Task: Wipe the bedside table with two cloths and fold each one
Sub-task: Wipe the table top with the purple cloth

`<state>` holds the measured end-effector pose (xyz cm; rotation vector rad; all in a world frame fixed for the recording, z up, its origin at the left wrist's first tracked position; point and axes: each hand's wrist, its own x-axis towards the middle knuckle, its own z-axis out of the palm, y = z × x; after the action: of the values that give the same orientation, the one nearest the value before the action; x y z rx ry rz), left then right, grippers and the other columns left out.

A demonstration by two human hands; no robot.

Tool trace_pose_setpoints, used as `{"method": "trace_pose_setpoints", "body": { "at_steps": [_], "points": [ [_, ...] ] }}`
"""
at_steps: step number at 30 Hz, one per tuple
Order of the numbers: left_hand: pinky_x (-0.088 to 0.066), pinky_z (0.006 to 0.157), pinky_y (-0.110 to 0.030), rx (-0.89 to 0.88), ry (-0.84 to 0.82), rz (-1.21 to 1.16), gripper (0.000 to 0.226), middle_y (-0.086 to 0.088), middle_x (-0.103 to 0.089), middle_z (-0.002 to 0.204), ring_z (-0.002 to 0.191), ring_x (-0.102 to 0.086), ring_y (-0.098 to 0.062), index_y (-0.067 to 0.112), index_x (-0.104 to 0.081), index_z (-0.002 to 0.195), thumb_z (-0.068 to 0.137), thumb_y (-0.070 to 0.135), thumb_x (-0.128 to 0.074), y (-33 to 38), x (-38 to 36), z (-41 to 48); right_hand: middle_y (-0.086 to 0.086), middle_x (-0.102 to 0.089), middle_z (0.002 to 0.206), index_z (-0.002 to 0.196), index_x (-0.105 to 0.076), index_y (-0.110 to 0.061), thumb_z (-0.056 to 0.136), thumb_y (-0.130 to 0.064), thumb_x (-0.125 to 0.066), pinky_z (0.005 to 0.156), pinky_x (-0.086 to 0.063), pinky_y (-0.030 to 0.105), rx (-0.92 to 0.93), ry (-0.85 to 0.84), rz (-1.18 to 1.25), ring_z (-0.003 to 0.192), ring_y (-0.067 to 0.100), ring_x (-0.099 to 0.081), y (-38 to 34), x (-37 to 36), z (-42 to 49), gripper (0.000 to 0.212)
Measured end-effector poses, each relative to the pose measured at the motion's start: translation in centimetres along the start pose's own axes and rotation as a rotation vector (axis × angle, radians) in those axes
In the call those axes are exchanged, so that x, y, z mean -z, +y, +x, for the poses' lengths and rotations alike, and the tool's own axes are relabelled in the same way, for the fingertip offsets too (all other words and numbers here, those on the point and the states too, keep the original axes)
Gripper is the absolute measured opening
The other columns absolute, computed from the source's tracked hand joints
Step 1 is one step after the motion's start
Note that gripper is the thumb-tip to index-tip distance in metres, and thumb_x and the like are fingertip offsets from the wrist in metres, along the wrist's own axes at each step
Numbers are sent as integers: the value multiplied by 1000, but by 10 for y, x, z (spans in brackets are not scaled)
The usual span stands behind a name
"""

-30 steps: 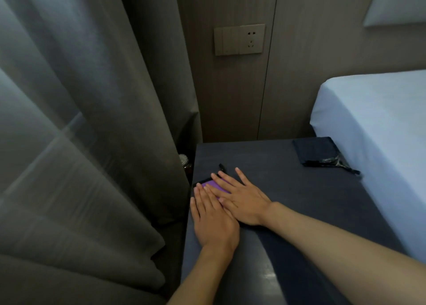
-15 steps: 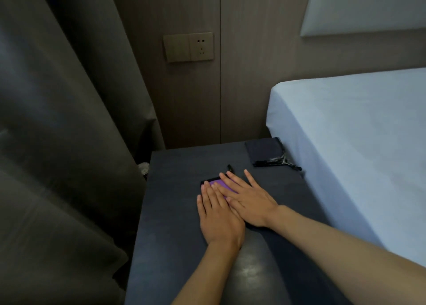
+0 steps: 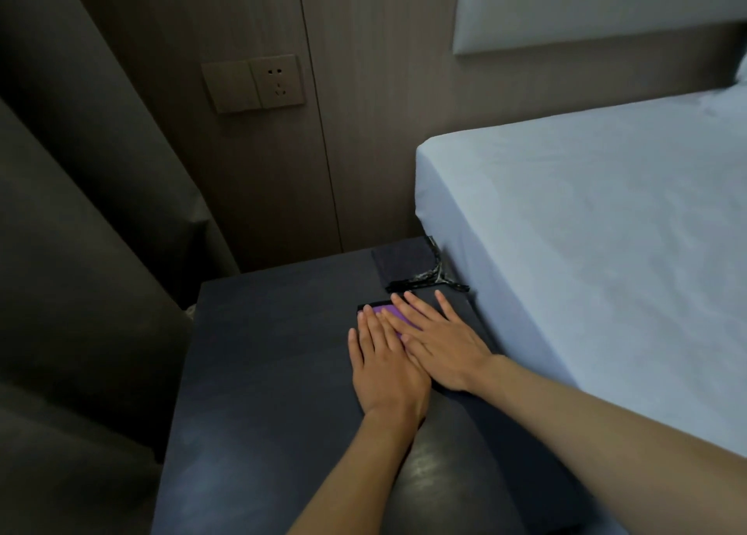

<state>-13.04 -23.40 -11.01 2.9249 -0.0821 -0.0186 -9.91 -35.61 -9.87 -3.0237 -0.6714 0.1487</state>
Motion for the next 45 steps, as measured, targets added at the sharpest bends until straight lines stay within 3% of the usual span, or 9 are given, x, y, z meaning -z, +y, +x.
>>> {"method": "trace_pose_setpoints", "body": {
  "at_steps": [6,10,14,18,22,27,34,39,45],
  "points": [
    [20,118,-42,-103,-47,62,66,-11,25,159,149,24,-25,6,18,152,101,41,-6,31,-1,4,-8,15,165,154,14,-32,88,-43,16,119,15,48,-102,12,-42,147,9,24,26,-2,-22,67],
    [17,119,-43,-193,-107,135,73,-12,22,162,149,24,-24,6,18,152,88,42,16,40,-1,10,-7,20,164,153,18,-33,81,-44,21,120,14,48,-227,10,-22,149,12,21,30,-2,-34,74],
    [13,120,-44,-390,-216,209,62,-8,25,161,147,26,-21,9,18,153,102,39,-3,31,9,23,-5,19,165,148,22,-32,76,-42,25,120,14,47,-425,54,21,151,14,20,10,-6,-43,73],
    [13,121,-41,-563,-231,204,61,-5,19,164,149,21,-16,13,14,155,104,39,-6,19,14,29,-1,14,166,147,20,-31,76,-41,26,121,12,49,-602,105,73,153,19,14,-13,-11,-49,72],
    [12,121,-40,-703,-224,200,60,-4,16,165,150,19,-14,15,10,156,105,41,-7,10,16,35,1,8,167,156,5,-26,80,-41,23,120,13,48,-744,171,131,153,20,11,-32,-16,-50,80],
    [17,119,-34,-836,-246,203,60,-3,18,164,149,20,-11,17,10,156,105,42,-9,-1,19,40,5,10,167,156,8,-22,81,-40,23,121,12,47,-857,200,187,153,22,13,-55,-17,-51,78],
    [19,118,-32,-937,-249,229,59,-1,19,164,148,22,-9,19,11,156,105,42,-9,-22,21,38,12,1,166,158,-6,-14,88,-40,14,122,7,46,-958,281,218,153,25,8,-89,-21,-49,78],
    [20,117,-31,-925,-278,202,59,2,17,164,148,20,-8,21,10,156,105,44,-9,-42,26,32,14,12,165,157,6,-14,100,-40,1,121,10,50,-969,213,225,152,28,17,-110,-18,-46,63],
    [22,115,-30,-884,-275,214,60,1,18,163,147,21,-9,20,10,156,105,45,-9,-71,35,21,14,17,164,157,10,-14,103,-43,-9,121,9,51,-920,149,204,151,29,20,-135,-15,-38,64]
  ]
}}
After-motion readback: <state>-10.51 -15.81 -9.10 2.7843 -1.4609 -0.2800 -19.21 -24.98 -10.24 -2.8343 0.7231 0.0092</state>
